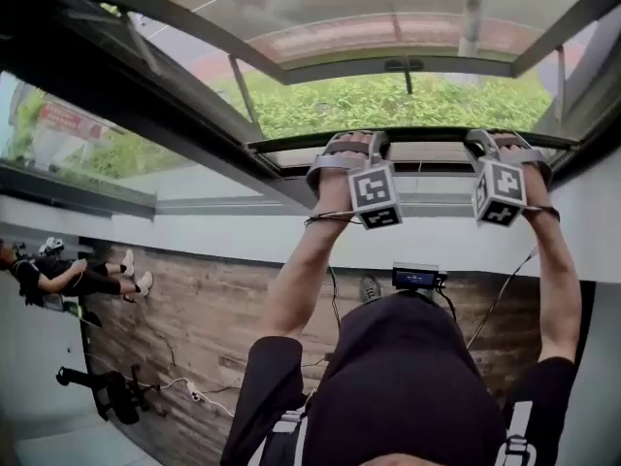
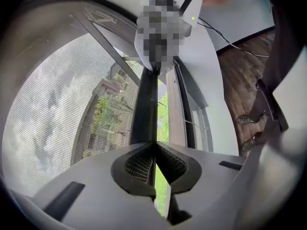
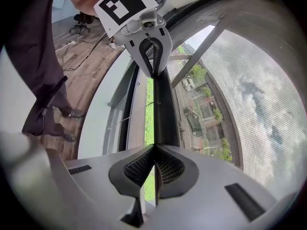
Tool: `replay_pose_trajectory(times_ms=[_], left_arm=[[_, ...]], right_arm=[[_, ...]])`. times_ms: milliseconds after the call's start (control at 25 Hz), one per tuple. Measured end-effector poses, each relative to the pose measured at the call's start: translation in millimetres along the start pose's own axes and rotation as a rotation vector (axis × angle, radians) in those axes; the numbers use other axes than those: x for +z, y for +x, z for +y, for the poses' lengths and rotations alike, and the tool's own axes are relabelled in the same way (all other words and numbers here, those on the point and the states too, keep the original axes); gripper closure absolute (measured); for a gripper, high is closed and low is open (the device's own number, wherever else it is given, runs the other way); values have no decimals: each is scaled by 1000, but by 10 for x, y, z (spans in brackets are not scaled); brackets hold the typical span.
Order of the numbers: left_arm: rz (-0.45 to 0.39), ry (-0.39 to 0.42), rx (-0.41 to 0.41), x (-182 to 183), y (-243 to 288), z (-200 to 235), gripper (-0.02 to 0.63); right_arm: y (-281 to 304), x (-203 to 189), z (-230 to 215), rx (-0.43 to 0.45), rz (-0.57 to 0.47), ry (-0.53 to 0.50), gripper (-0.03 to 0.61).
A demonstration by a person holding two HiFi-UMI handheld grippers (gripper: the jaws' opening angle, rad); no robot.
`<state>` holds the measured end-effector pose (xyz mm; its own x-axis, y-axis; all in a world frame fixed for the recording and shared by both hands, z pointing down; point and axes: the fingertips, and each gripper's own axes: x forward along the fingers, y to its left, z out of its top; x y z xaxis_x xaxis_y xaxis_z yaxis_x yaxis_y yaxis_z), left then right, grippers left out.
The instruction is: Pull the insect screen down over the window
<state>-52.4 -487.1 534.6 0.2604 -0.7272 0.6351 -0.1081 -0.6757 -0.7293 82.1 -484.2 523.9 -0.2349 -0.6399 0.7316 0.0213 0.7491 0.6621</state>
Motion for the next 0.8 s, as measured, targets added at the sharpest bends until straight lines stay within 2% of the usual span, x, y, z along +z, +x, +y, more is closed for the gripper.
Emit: replay_pose_trajectory(times_ms=[80, 200, 400, 800], left_arm=[[-4, 7, -16, -122, 23, 7, 594], [29, -15, -33, -364, -3, 14, 594], [69, -11, -94, -477, 283, -325, 594], [117, -72, -206, -651, 722, -903, 593]], right_arm=[[115, 69, -44, -27, 15, 14, 558], [247, 286, -45, -7, 3, 22, 558], [509, 169, 277, 75, 20, 23, 558], [1063, 72, 779, 153, 30, 40, 558]])
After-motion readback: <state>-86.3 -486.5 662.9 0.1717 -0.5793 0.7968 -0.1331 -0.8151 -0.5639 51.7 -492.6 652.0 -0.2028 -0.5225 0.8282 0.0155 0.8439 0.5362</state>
